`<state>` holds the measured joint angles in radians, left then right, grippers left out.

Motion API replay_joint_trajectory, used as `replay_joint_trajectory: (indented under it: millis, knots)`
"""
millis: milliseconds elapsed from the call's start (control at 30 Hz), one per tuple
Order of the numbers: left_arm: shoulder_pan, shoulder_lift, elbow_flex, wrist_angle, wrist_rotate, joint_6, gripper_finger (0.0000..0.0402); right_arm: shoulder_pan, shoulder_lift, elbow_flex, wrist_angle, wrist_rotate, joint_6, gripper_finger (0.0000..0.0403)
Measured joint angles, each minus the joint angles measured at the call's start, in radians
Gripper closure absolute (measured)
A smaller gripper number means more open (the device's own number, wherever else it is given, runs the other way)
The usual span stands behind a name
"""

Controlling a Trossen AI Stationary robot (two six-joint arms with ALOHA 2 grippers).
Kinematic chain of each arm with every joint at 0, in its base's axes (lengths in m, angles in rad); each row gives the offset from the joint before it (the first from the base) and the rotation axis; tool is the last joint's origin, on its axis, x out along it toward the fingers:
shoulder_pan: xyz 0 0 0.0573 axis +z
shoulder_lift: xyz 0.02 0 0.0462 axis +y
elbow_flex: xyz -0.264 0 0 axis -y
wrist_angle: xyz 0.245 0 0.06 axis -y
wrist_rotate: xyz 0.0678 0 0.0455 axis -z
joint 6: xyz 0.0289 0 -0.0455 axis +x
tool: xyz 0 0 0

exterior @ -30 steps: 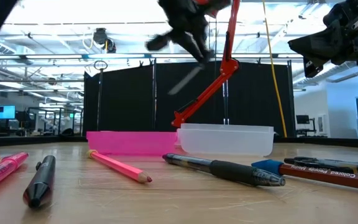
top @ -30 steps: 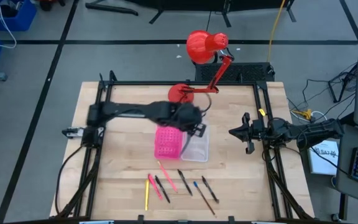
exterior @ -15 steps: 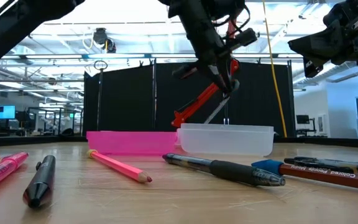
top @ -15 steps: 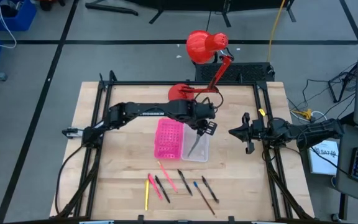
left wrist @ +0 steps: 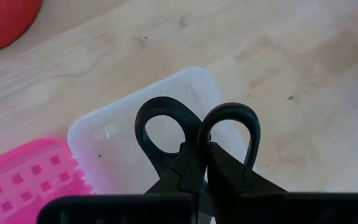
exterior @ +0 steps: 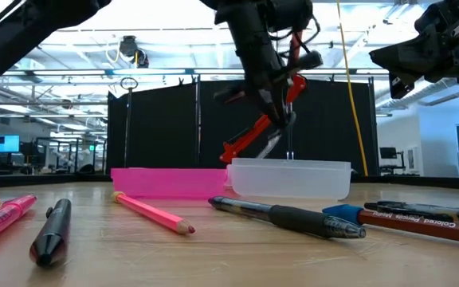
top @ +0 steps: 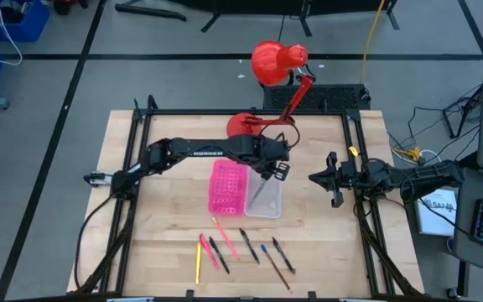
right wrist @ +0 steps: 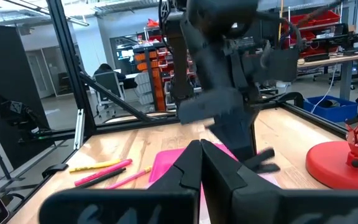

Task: Pick & place school supplies into a supply box
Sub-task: Put the black scissors into the pink supply box, then adjust the pink supply box

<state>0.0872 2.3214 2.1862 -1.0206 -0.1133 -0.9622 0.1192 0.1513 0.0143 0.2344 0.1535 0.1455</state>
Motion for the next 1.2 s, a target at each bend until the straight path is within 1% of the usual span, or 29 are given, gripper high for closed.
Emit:
replay_joint_trajectory:
  millis: [200, 367, 667, 767, 867, 1033, 1133, 1200]
  knots:
    - [-0.002, 0.058, -0.001, 0.002, 0.034, 0.003, 0.0387, 0.000, 0.004, 0.000, 0.003, 0.001, -0.002, 0.0403]
    - [0.004, 0.080, -0.001, -0.003, 0.043, 0.006, 0.0386, 0.000, 0.012, 0.000, -0.001, 0.002, -0.008, 0.0403]
    - [0.007, 0.131, -0.001, -0.011, 0.095, 0.019, 0.0380, 0.000, 0.020, 0.000, -0.002, 0.002, -0.009, 0.0403]
    - [0.007, 0.130, -0.001, -0.001, 0.107, 0.026, 0.0356, 0.000, 0.023, 0.000, -0.001, 0.002, -0.008, 0.0403]
    - [0.007, 0.132, -0.001, 0.004, 0.111, 0.026, 0.0318, 0.000, 0.023, 0.000, 0.002, 0.002, -0.008, 0.0403]
    - [0.007, 0.122, -0.001, 0.002, 0.154, 0.027, 0.0261, 0.000, 0.023, 0.000, 0.000, 0.002, -0.008, 0.0403]
    - [0.005, 0.106, -0.002, -0.014, 0.170, 0.042, 0.0242, 0.000, 0.024, 0.000, 0.000, 0.000, -0.008, 0.0403]
    - [0.001, 0.074, -0.002, -0.022, 0.165, 0.070, 0.0238, 0.000, 0.026, 0.000, 0.000, -0.001, -0.008, 0.0403]
